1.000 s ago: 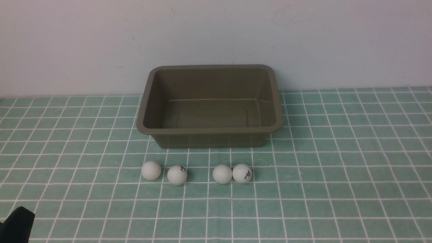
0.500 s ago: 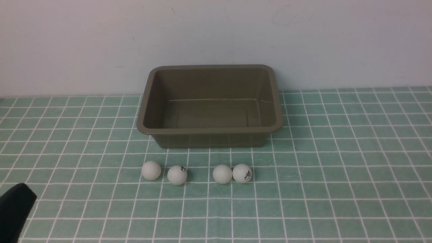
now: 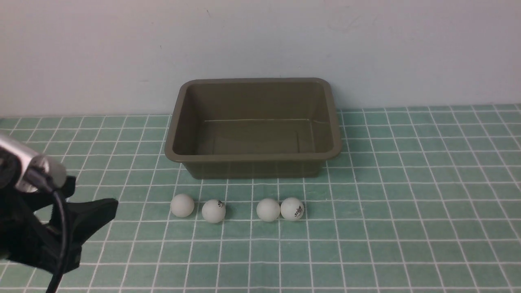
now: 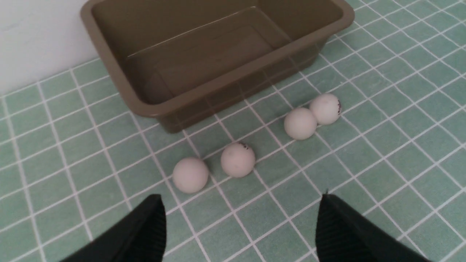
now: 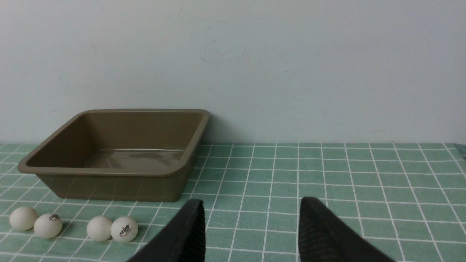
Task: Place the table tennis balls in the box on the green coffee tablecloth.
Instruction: 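Reach for and grasp a ping pong ball on the table beside the basket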
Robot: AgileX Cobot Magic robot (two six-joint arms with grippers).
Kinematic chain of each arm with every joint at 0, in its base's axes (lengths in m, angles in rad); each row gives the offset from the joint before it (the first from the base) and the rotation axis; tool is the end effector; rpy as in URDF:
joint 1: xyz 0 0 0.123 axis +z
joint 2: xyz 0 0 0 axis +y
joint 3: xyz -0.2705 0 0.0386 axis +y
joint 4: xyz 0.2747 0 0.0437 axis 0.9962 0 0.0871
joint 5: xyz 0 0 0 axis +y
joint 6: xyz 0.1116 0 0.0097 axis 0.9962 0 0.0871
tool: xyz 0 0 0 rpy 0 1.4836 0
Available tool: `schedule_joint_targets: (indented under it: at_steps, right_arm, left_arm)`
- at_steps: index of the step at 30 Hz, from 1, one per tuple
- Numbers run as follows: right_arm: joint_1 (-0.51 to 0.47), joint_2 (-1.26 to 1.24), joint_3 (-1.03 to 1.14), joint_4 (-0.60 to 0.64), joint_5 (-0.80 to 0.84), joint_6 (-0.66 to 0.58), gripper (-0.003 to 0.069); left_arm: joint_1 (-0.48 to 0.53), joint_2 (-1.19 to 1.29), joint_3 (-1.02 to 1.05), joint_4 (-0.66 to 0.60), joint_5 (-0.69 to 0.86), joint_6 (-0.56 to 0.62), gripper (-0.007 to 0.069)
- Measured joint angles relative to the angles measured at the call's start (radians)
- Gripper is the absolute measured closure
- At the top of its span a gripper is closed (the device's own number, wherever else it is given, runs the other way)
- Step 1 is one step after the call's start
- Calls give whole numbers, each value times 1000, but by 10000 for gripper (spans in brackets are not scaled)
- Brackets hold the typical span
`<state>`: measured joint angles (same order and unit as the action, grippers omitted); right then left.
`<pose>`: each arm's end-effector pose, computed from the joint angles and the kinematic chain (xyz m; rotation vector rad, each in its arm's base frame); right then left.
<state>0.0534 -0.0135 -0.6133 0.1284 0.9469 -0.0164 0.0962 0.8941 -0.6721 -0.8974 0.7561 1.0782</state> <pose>0.0337 0.0135 0.3291 -0.0695 1.8005 0.1738 0.2173 -0.0394 0.2817 0.5545 2.0705 -0.3802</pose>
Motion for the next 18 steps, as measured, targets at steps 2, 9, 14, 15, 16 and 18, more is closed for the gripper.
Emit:
schedule_joint_targets:
  at_steps: [2,9,14,15,16,18]
  right_arm:
    - [0,0,0,1,8,0,332]
    - [0,0,0,7,34,0,332]
    - [0,0,0,29,45,0,332]
    - [0,0,0,35,45,-1,332]
    - [0,0,0,40,45,-1,332]
    - [0,0,0,48,45,-1,332]
  left_arm:
    - [0,62,-14,-17,0,18,95]
    - [0,285,-79,-29,-13,35,92]
    - [0,416,-126,-30,-38,24,92]
    - [0,446,-141,-30,-43,18,92]
    - [0,467,-150,-30,-46,13,92]
    - [0,502,-166,-30,-53,1,92]
